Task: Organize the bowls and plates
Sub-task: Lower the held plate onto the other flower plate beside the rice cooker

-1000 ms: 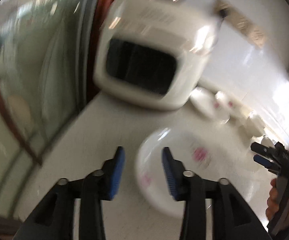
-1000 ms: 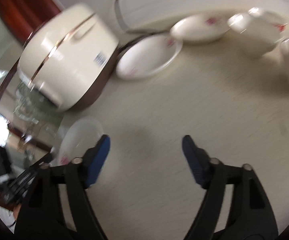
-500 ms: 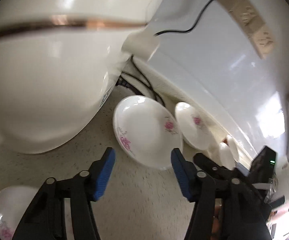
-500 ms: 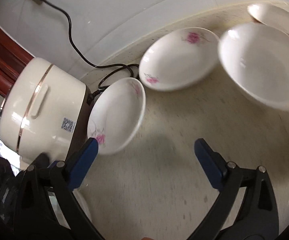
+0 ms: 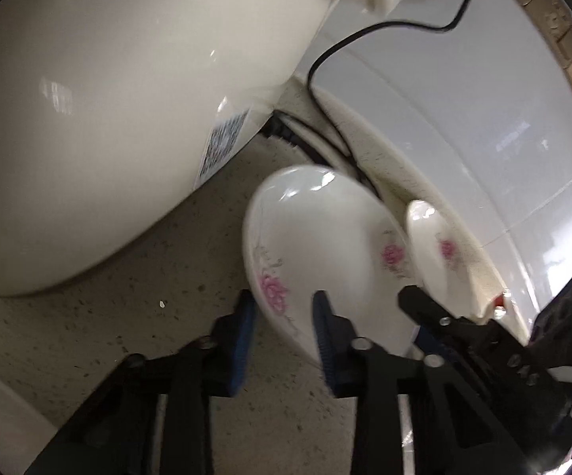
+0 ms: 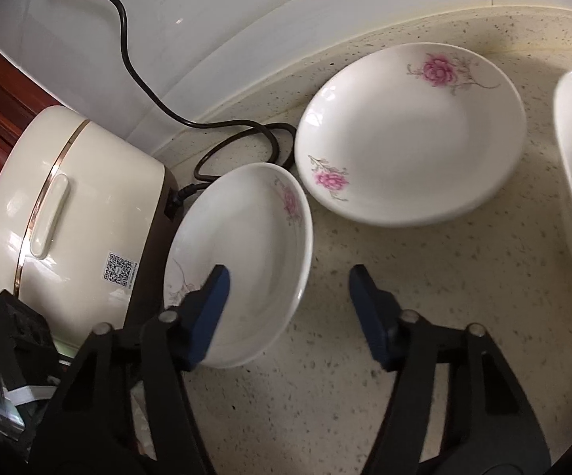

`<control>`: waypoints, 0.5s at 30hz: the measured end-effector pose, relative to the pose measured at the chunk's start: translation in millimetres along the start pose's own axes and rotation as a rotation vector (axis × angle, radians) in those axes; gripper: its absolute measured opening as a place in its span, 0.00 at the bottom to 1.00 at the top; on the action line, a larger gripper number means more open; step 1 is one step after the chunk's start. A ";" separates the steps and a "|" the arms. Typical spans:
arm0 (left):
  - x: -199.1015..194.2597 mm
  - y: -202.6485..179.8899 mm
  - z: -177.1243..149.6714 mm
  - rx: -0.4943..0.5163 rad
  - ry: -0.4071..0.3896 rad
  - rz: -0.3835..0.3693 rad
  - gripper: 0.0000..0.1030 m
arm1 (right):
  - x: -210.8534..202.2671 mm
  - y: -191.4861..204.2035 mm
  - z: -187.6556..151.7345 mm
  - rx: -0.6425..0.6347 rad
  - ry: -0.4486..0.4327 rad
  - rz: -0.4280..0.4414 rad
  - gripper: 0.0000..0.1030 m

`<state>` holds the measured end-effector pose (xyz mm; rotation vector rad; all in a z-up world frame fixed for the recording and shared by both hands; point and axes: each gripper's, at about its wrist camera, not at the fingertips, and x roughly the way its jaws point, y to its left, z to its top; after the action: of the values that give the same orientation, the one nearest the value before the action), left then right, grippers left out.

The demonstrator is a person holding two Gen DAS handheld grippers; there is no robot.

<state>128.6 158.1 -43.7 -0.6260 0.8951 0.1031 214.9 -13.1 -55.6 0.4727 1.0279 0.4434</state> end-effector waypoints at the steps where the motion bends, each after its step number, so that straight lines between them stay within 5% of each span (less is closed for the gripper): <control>1: 1.4 -0.4 1.0 -0.004 -0.008 0.005 0.20 | 4.0 -1.2 1.7 0.003 0.004 0.012 0.48; 8: 2.0 -6.0 -1.9 0.023 -0.008 0.045 0.17 | 10.7 -0.6 1.7 -0.042 0.011 0.025 0.24; 15: -37.0 -5.9 -8.5 0.074 -0.038 0.004 0.15 | -16.6 7.2 -18.6 -0.079 0.003 0.024 0.20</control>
<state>101.2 154.9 -17.0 -0.5515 0.8592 0.0844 190.1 -13.5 -47.9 0.4148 1.0044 0.5043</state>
